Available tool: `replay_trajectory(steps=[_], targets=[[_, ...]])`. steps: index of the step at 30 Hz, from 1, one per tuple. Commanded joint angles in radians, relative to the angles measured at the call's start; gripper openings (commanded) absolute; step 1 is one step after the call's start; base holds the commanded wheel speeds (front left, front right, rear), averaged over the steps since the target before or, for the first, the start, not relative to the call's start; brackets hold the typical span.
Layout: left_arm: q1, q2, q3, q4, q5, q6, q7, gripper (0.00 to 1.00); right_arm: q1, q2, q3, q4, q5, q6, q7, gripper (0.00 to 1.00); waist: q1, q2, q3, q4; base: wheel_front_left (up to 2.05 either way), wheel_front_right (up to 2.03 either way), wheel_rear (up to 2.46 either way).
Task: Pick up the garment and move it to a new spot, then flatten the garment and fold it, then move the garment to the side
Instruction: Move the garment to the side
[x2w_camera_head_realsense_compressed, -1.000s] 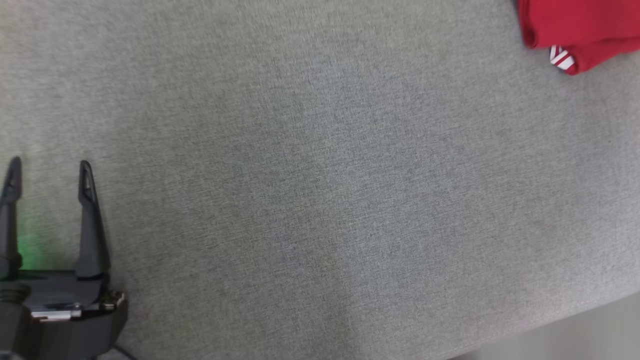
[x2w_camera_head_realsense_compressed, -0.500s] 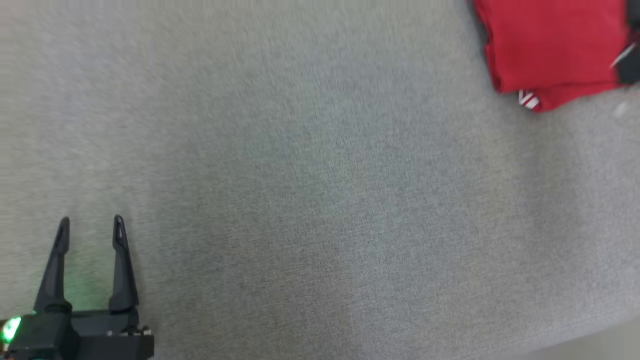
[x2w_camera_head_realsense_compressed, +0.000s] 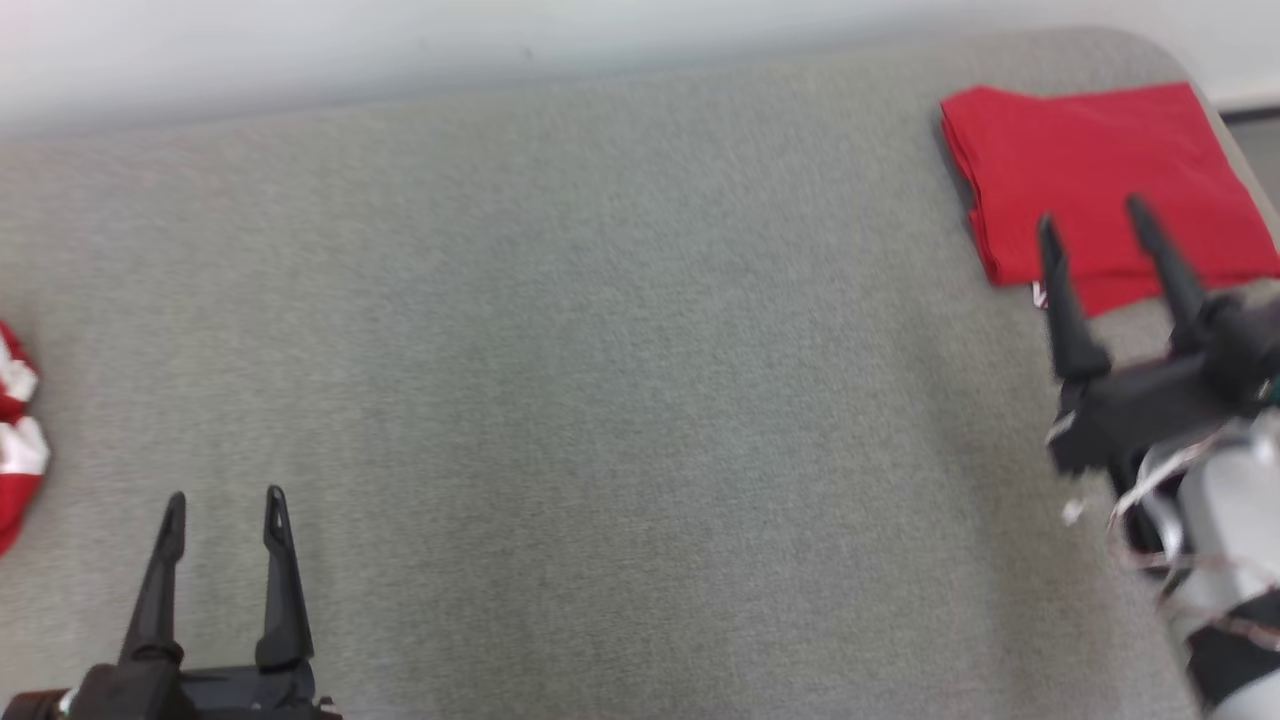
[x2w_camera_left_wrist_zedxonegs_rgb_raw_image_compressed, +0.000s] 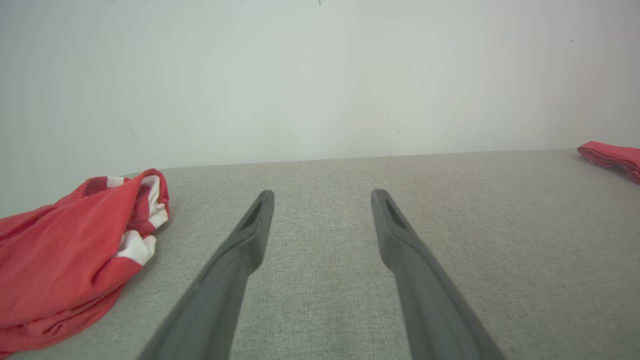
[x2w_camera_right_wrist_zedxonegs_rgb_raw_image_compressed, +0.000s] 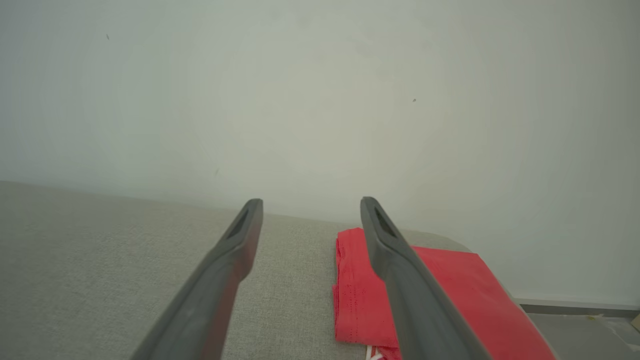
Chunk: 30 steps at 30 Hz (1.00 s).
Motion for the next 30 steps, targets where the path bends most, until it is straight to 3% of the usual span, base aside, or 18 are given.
replay_trajectory(steps=[1,19,30], targets=[[0.016,-0.007,-0.001,0.008,-0.003,-0.007,-0.003,1.00,0.051,0.021,-0.010,-0.020,-0.008,-0.003,-0.004,1.00,0.0002,0.0000,-0.058,0.042,0.00,0.00,0.00],[0.056,-0.032,0.008,0.082,-0.008,-0.030,-0.003,1.00,0.434,0.167,-0.147,-0.148,-0.033,-0.003,0.001,1.00,0.0002,0.0000,-0.190,0.084,0.00,0.00,0.00],[0.096,-0.041,0.016,0.116,-0.011,-0.031,-0.003,1.00,0.547,0.216,-0.177,-0.196,-0.054,-0.003,0.021,1.00,0.0002,0.0000,-0.248,0.097,0.00,0.00,0.00]])
